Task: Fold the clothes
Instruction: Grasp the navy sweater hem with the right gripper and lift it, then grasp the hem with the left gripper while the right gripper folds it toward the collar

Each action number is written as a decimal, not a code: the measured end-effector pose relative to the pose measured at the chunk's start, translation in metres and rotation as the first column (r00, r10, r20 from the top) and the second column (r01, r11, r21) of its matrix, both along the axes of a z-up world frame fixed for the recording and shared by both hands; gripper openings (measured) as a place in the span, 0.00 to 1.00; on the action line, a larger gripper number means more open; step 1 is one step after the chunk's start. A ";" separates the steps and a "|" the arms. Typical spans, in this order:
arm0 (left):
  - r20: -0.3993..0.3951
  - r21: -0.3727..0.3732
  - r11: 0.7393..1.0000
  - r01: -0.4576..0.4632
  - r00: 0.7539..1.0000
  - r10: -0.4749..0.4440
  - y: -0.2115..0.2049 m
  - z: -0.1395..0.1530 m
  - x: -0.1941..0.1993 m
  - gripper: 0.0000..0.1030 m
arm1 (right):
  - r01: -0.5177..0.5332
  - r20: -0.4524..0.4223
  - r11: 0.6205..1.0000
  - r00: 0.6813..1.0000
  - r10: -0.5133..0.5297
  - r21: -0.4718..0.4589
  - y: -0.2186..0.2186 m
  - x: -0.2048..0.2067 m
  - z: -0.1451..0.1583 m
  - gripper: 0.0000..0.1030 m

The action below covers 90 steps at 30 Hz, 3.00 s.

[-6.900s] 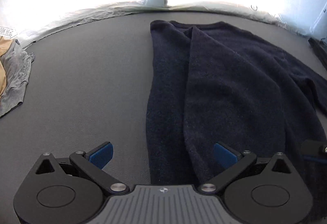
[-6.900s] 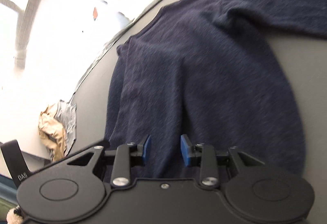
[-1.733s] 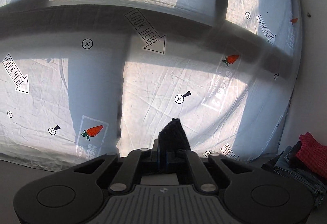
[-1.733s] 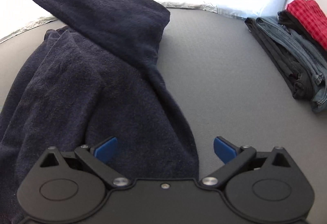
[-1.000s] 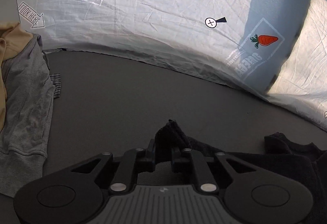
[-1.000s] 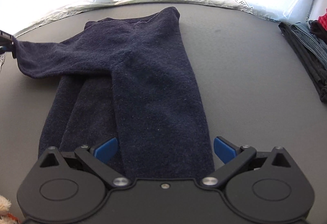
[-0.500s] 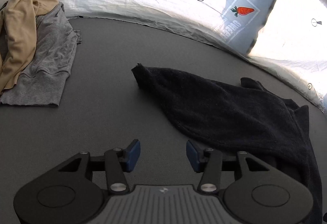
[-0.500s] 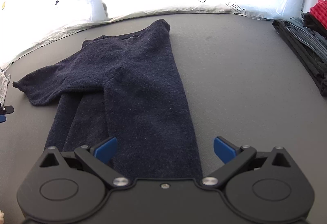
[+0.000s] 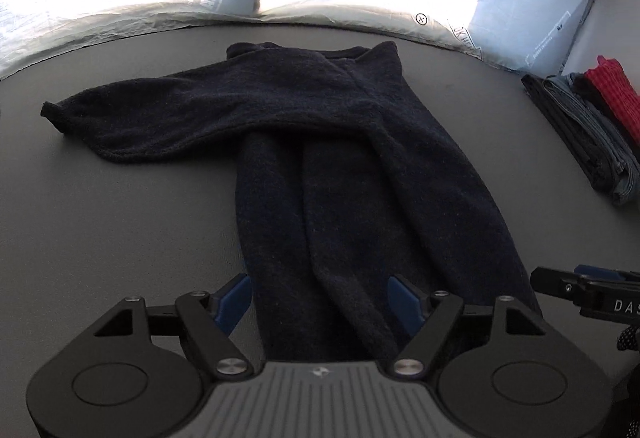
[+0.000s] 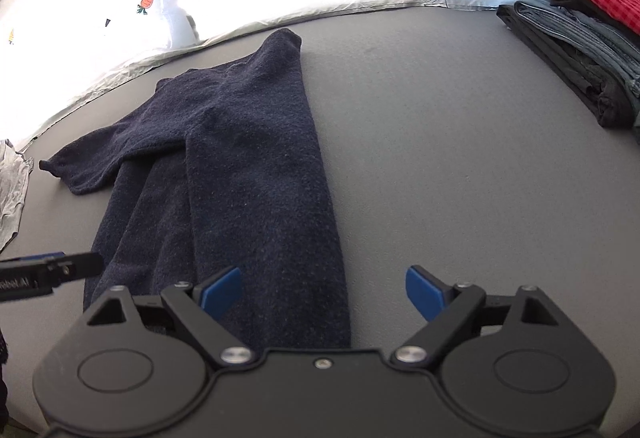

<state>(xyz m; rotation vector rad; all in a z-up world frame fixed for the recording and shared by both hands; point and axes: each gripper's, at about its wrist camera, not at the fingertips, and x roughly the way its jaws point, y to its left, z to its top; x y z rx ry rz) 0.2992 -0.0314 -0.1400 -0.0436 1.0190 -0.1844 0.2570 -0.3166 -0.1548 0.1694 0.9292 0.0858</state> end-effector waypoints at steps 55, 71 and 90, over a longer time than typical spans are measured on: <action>-0.179 -0.127 0.969 -0.211 0.966 0.187 0.042 -0.041 -0.010 0.99 | -0.169 0.023 0.911 0.985 0.174 0.376 0.009 0.032 -0.015 0.18; -0.165 -0.165 0.845 -0.508 0.859 0.485 0.168 -0.040 0.097 1.00 | -0.068 0.092 0.998 0.993 0.069 -0.008 0.044 0.153 -0.020 0.35; -0.016 -0.268 0.710 -0.651 0.740 0.673 0.254 -0.044 0.211 0.83 | 0.029 0.091 0.997 0.996 -0.022 -0.071 0.050 0.189 -0.068 1.00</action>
